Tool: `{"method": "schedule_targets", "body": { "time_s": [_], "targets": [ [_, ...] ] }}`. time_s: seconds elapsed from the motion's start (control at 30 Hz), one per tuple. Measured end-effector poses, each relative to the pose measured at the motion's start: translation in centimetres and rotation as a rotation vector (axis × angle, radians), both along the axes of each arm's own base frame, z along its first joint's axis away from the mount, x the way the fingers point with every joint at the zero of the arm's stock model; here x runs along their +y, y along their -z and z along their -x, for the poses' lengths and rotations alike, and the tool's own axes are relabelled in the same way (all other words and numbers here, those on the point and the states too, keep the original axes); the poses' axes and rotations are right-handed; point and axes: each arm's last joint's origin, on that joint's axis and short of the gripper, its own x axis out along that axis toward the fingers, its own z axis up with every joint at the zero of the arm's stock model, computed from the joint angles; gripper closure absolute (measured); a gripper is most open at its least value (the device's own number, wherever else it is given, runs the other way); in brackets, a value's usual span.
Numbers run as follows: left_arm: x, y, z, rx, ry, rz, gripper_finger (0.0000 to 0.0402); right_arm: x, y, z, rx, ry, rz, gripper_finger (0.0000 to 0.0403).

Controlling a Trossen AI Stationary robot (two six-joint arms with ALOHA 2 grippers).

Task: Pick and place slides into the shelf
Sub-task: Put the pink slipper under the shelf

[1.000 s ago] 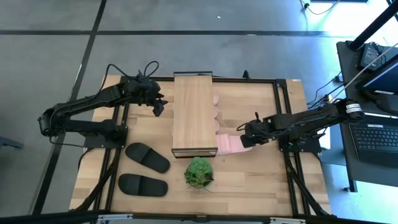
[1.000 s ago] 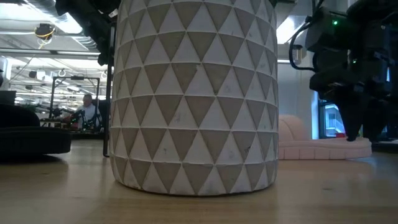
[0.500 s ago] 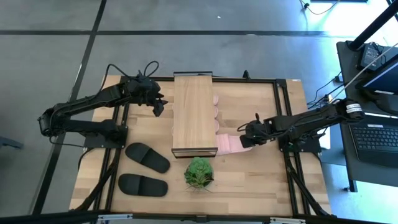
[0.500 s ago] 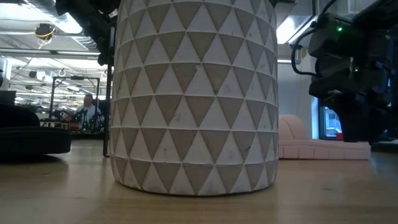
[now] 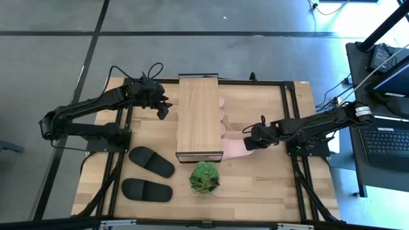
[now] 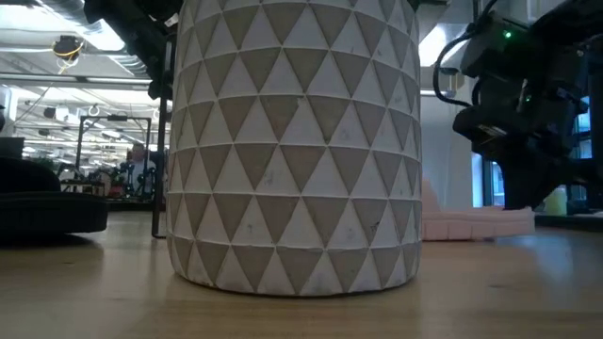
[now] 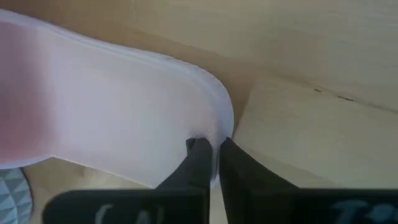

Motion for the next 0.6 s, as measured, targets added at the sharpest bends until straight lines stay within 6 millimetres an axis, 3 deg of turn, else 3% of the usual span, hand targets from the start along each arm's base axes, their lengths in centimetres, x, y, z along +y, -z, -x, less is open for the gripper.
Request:
{"method": "schedule_targets", "body": {
  "time_s": [0.6],
  "targets": [
    [0.00, 0.00, 0.00, 0.010, 0.018, -0.019, 0.0214, 0.06, -0.45, -0.76, -0.068, 0.054, -0.032, 0.0390]
  ]
}}
